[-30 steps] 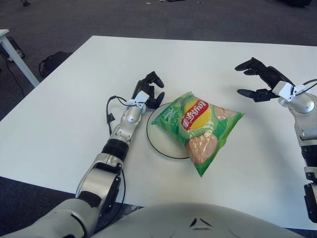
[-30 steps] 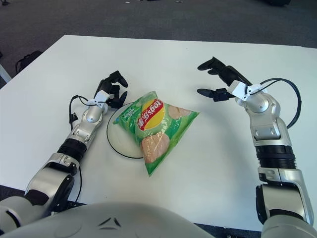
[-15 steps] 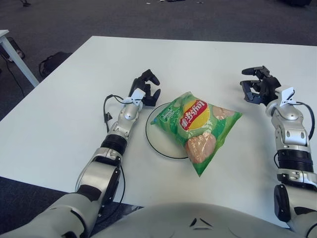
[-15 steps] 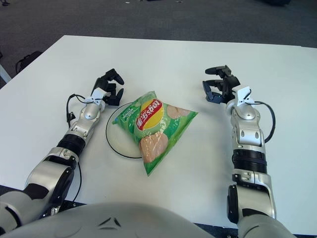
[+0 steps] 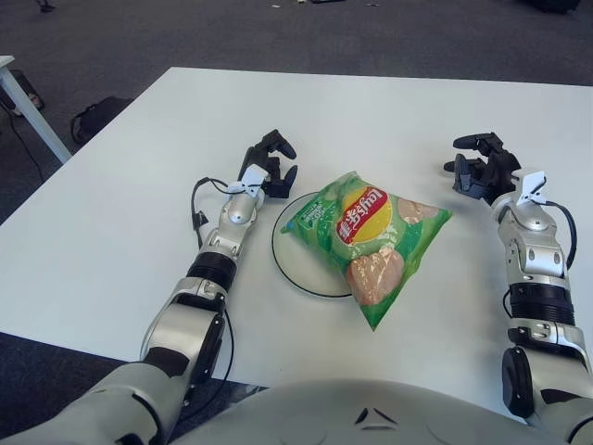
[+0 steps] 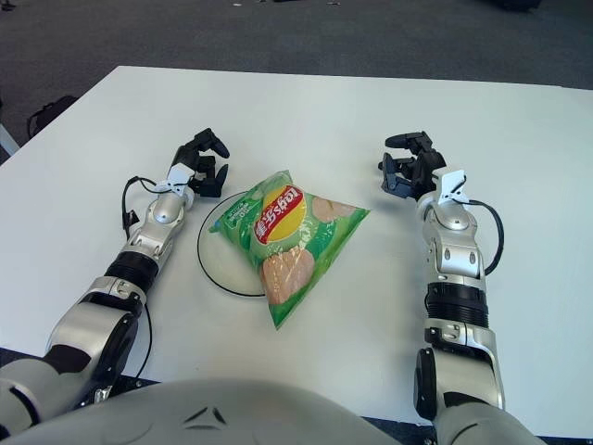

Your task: Put the snack into the plate.

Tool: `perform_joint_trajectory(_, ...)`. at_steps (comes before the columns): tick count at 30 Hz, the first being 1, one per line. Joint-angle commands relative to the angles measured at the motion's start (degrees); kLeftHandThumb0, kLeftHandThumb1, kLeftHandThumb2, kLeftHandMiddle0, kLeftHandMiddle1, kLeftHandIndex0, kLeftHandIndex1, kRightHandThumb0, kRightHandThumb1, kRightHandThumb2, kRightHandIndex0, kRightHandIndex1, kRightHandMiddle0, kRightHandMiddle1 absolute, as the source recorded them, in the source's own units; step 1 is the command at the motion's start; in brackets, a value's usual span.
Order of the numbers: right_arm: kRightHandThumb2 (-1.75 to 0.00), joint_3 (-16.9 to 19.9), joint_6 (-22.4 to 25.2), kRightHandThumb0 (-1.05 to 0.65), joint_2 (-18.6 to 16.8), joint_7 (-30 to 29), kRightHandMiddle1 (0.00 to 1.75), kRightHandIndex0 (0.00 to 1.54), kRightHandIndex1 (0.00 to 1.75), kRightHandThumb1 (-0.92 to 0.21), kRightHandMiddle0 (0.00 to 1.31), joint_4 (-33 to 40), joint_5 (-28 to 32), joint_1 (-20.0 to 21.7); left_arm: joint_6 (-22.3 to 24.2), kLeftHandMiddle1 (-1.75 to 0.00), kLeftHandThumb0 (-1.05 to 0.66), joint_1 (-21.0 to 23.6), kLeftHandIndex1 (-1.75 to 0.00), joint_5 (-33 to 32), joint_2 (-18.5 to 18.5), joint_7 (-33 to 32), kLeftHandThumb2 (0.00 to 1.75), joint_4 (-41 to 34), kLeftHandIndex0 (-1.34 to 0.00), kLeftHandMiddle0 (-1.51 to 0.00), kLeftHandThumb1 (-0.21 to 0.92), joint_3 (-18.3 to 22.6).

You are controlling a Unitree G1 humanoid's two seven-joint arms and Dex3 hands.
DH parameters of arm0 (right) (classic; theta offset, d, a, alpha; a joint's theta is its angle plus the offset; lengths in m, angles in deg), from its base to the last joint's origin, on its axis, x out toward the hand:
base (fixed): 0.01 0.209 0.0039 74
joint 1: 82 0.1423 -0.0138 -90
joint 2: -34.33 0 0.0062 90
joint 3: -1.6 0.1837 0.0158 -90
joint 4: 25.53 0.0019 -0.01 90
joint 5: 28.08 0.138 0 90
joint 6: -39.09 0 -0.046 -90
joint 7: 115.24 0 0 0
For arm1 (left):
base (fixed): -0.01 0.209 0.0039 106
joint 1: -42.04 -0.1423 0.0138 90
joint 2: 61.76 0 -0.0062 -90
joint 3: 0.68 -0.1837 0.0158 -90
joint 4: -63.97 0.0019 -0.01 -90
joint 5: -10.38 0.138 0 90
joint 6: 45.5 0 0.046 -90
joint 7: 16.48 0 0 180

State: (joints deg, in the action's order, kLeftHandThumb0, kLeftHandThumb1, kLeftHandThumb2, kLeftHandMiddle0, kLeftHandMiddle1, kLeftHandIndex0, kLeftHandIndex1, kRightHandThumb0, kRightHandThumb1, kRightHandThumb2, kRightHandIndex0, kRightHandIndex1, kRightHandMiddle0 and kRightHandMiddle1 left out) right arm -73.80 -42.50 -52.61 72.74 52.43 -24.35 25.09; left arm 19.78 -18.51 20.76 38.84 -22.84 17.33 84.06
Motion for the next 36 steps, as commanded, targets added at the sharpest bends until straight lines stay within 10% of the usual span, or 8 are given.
perform_joint_trajectory(1,-0.77,-1.19,-1.65,0.16,-2.65,-1.66,1.59,0.27,1.59,-0.74,0.00,-0.97,-0.31,-1.73,0.28,-1.75,-0.46,-7.30,-1.75,-0.60,-0.28,1.91,1.26,4.43,-0.57,-1.16,0.36,0.03)
perform_joint_trajectory(17,-0.82,-4.68,-10.53,0.00,-9.09,-9.00,1.75,0.42,1.50,-0.66,0.29,-6.51,-3.07,-5.68,-2.13,-1.75,-0.47,-7.27,-1.75,-2.98,-0.16,3.77,1.28,5.91,-0.59,-1.18,0.35,1.69)
perform_joint_trajectory(36,-1.09,-9.25,-13.60,-0.01,-6.72,-11.75,1.75,0.58,1.49,-0.44,0.40,-10.82,-9.86,-6.84,-4.86,-1.75,-0.47,-7.31,-1.75,-2.59,0.06,2.11,1.28,7.38,-0.59,-1.18,0.34,2.84)
